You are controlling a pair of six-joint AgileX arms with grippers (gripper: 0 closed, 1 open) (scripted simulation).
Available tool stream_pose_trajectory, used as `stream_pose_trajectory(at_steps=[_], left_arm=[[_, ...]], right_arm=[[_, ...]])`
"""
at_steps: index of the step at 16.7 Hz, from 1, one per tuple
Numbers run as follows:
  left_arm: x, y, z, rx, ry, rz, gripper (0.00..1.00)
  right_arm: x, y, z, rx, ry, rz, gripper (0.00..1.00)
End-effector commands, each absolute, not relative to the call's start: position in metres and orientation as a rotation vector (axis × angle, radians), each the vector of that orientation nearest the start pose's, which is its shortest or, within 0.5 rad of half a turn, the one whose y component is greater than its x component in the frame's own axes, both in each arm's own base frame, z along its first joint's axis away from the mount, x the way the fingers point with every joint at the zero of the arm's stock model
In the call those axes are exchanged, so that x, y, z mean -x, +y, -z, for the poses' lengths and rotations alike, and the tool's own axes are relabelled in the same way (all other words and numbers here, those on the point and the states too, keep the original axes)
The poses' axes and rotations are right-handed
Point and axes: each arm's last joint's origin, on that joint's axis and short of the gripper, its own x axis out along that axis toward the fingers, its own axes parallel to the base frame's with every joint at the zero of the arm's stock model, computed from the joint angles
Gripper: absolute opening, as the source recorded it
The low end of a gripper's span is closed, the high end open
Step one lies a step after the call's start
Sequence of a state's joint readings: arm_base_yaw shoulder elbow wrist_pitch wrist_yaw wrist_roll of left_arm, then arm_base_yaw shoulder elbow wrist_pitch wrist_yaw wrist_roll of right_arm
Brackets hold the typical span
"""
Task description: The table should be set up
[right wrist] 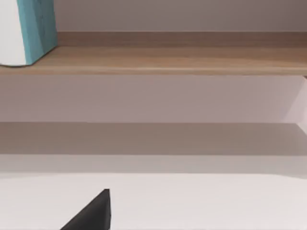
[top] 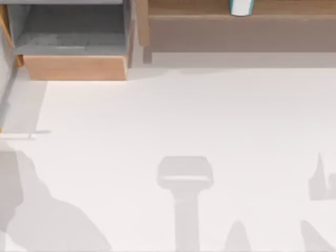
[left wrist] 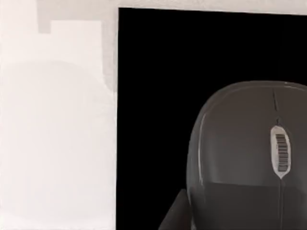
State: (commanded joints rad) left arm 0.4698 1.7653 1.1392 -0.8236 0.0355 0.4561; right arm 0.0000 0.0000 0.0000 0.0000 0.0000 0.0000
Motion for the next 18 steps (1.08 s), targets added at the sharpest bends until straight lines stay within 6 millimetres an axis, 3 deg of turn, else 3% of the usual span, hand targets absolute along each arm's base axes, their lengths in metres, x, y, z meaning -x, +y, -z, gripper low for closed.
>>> stream_pose_trajectory(at_steps=[4,18], left_arm=[[-0.284,0.141,-0.151,0.002,1.471,-0.006,0.00],[-0.286,0.145,-0.164,-0.013,1.421,-0.031,0.00]], right_arm=[[-0.106,-0.001,-0.160,0.000,0.000,0.000,1.00],[-0.106,-0.001,-0.160,0.000,0.000,0.000,1.00]])
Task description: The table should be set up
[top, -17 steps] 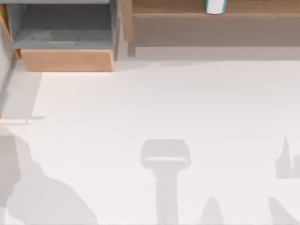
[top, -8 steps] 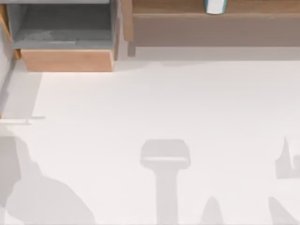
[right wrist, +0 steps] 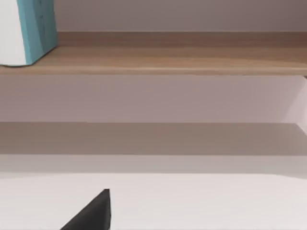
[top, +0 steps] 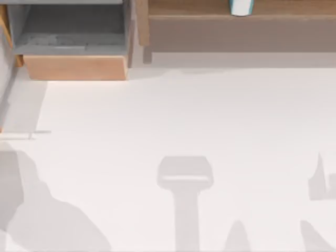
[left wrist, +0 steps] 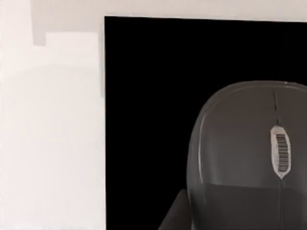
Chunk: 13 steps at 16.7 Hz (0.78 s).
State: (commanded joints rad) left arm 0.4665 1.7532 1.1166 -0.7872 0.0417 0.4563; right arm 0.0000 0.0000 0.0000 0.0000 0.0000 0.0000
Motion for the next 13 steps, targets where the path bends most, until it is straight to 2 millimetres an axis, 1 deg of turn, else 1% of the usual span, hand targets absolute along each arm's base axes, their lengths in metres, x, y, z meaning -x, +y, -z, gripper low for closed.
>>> stream_pose_trajectory(at_steps=[8,13], left_arm=[[-0.289,0.148,-0.179,-0.033,1.357,-0.058,0.00],[-0.290,0.148,-0.179,-0.035,1.349,-0.061,0.00]], right_arm=[[-0.106,-0.001,-0.160,0.000,0.000,0.000,1.00],[-0.106,-0.001,-0.160,0.000,0.000,0.000,1.00]])
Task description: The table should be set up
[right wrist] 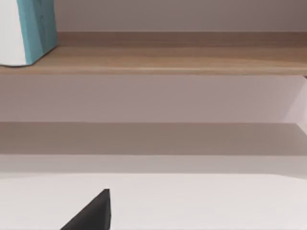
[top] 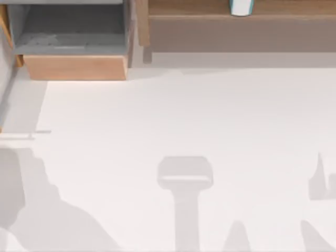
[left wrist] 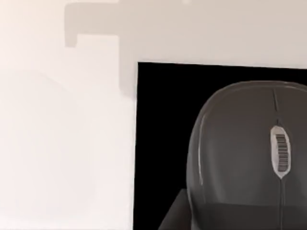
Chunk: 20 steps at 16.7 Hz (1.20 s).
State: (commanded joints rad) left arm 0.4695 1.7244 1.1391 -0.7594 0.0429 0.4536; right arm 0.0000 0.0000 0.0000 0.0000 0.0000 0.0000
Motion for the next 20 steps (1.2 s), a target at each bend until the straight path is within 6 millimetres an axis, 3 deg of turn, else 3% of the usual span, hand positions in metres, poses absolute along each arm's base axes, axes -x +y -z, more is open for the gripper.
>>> stream_pose_trajectory(at_steps=[4,9,14,20], left_arm=[[-0.290,0.147,-0.170,-0.028,1.374,-0.048,0.00],[-0.286,0.141,-0.144,-0.002,1.461,-0.010,0.00],[-0.285,0.141,-0.141,0.002,1.471,-0.006,0.00],[-0.285,0.141,-0.141,0.002,1.471,-0.006,0.45]], right_arm=[[-0.106,-0.001,-0.160,0.000,0.000,0.000,1.00],[-0.106,-0.001,-0.160,0.000,0.000,0.000,1.00],[-0.106,-0.001,-0.160,0.000,0.000,0.000,1.00],[-0.106,-0.001,-0.160,0.000,0.000,0.000,1.00]])
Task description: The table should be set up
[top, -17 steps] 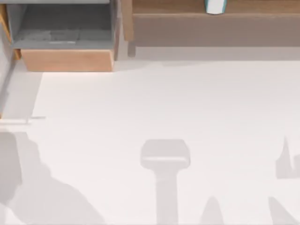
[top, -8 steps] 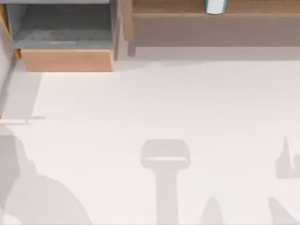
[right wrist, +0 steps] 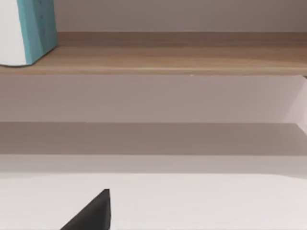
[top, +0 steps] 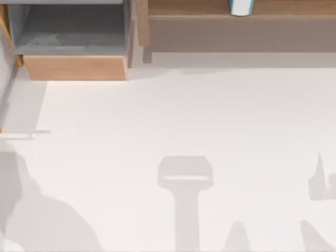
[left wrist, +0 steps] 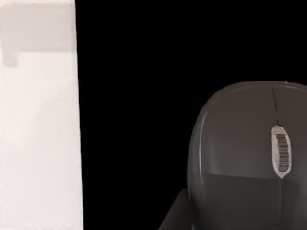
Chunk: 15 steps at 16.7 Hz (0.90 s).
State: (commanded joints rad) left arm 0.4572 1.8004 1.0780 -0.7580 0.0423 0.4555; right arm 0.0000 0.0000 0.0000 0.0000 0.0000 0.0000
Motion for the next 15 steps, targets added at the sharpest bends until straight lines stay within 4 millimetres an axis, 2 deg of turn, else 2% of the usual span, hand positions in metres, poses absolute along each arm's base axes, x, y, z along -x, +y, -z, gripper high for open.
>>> stream_pose_trajectory(at_steps=[7,15], left_arm=[[-0.2853,0.1409,-0.1412,0.002,1.471,-0.006,0.98],[-0.2853,0.1409,-0.1412,0.002,1.471,-0.006,1.00]], right_arm=[[-0.1057,-0.0012,-0.1600,0.000,0.000,0.000,1.00],[-0.1057,-0.0012,-0.1600,0.000,0.000,0.000,1.00]])
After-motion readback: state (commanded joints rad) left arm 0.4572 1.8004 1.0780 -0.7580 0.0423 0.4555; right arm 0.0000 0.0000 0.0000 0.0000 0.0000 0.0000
